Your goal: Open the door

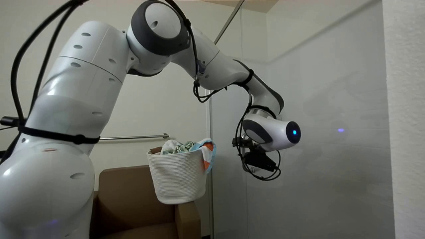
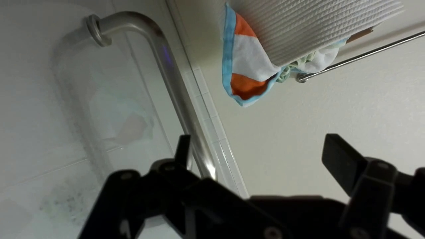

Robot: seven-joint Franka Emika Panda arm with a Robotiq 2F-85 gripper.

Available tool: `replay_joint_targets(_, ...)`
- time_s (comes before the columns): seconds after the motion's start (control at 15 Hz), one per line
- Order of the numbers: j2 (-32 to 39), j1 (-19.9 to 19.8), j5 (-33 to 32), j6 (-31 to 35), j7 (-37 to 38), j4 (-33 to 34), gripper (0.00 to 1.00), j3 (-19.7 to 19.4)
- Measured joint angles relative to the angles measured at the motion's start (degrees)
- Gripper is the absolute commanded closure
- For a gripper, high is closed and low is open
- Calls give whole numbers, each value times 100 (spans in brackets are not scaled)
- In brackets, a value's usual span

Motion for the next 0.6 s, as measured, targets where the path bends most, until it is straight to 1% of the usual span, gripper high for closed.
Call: replay_joint_targets(0.6, 244, 14, 148, 12, -149, 111, 0, 88)
